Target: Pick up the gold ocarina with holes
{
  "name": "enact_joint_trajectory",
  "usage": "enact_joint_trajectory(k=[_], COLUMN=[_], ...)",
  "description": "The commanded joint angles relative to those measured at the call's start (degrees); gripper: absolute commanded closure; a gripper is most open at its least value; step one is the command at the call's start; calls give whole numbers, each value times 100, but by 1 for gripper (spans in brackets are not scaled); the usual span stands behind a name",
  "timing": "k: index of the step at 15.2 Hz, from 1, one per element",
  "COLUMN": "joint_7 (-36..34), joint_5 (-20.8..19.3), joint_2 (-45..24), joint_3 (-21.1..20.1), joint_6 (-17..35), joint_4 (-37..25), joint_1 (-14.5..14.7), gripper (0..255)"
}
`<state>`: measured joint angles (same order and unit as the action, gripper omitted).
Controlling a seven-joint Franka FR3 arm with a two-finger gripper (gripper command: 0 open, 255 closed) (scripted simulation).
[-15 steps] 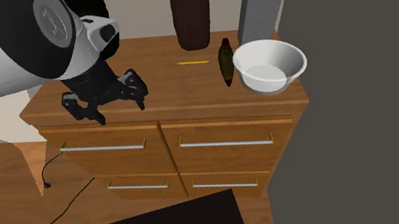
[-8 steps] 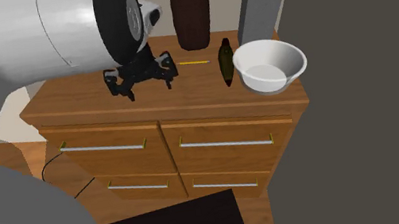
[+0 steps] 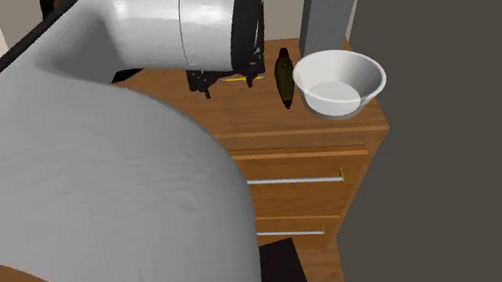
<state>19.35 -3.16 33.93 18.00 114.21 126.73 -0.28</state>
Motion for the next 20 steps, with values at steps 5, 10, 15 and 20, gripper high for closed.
enact_joint_trajectory(k=[5, 10, 15, 20], joint_7=[879, 1825, 2899, 3097], joint_5=[597, 1535, 2914, 3035], joint_2=[-805, -1656, -2694, -2701], joint_3=[919, 1826, 2729, 2721], joint_6=[701, 1014, 931, 1257], joint_4=[-564, -1283, -2158, -1798], joint_1=[254, 619, 905, 899], gripper=[0, 0, 0, 0])
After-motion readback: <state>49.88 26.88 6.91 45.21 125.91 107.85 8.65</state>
